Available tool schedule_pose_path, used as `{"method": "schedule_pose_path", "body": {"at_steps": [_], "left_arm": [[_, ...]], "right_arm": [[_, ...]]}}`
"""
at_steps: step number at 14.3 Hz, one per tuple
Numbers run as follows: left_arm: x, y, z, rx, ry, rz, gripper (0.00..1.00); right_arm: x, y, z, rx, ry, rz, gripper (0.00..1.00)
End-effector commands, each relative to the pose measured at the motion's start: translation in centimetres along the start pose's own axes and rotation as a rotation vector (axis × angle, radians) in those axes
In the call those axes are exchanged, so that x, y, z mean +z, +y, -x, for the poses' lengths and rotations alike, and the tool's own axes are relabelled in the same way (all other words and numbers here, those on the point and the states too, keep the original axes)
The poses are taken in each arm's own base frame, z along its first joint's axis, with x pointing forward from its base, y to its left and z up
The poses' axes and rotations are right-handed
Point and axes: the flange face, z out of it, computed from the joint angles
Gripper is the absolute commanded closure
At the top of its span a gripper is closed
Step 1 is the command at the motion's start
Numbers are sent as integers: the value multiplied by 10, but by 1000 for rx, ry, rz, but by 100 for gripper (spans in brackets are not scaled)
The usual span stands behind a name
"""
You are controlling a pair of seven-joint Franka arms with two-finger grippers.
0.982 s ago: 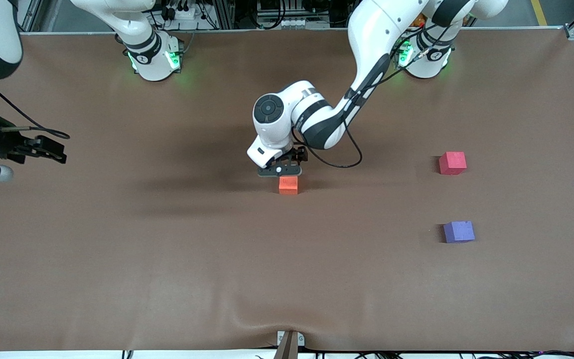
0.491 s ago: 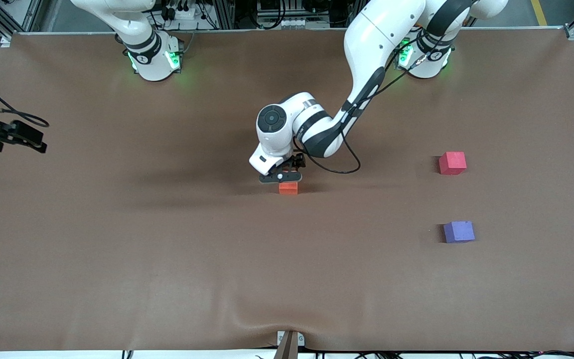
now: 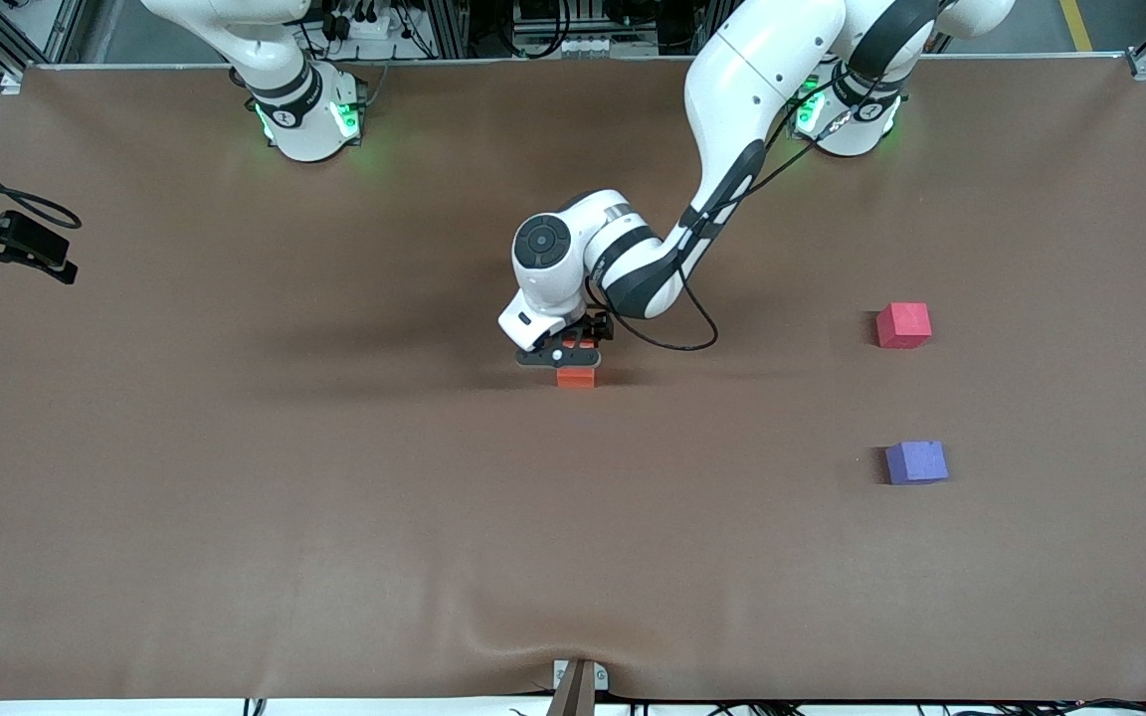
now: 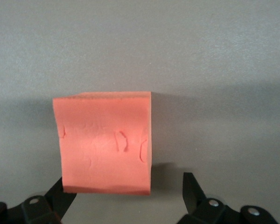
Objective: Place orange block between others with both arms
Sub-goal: 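Grasp the orange cube with the left gripper and lift it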
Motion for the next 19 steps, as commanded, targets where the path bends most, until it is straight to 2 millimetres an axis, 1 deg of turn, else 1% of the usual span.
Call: {"method": "schedule_pose_path", "body": {"at_steps": [1, 2, 3, 4, 5, 6, 8, 10, 13, 14, 15, 16, 17, 18, 19], "left_arm": [[6, -2, -10, 33, 17, -5, 0], [4, -7, -16, 28, 20, 4, 0], [4, -12, -23, 26, 23, 11, 0], [5, -13, -24, 24, 21, 15, 0], [5, -13, -24, 24, 21, 17, 0], [5, -13, -25, 23, 25, 22, 0], [4, -12, -27, 29, 35, 35, 0], [3, -18, -38, 11, 58, 64, 0], [6, -16, -40, 10, 78, 92, 0], [7, -17, -41, 5, 80, 96, 4], [5, -18, -42, 0, 80, 98, 12], [6, -17, -41, -5, 73, 102, 26], [4, -17, -41, -14, 70, 108, 43], [-1, -16, -42, -18, 73, 114, 62], [-5, -17, -43, -24, 78, 117, 80]], "right_arm": [[-11, -5, 4, -6, 22, -9, 0], [-10, -5, 3, -4, 22, -12, 0], [-10, 0, 3, 6, 22, -22, 0], [-12, 2, 4, 19, 28, -60, 0], [-12, 15, 4, 44, 28, -95, 0], [-12, 21, 5, 49, 20, -116, 0], [-12, 13, 12, 32, -17, -122, 0], [-11, 9, 12, 26, -25, -122, 0], [-10, 2, 11, 10, -27, -102, 0], [-10, 4, 11, 10, -25, -92, 0], [-10, 4, 11, 8, -26, -72, 0], [-10, 3, 11, -1, -28, -47, 0], [-10, -5, 11, -20, -29, -17, 0], [-10, -10, 10, -33, -30, 11, 0], [-11, -10, 11, -36, -31, 21, 0]]}}
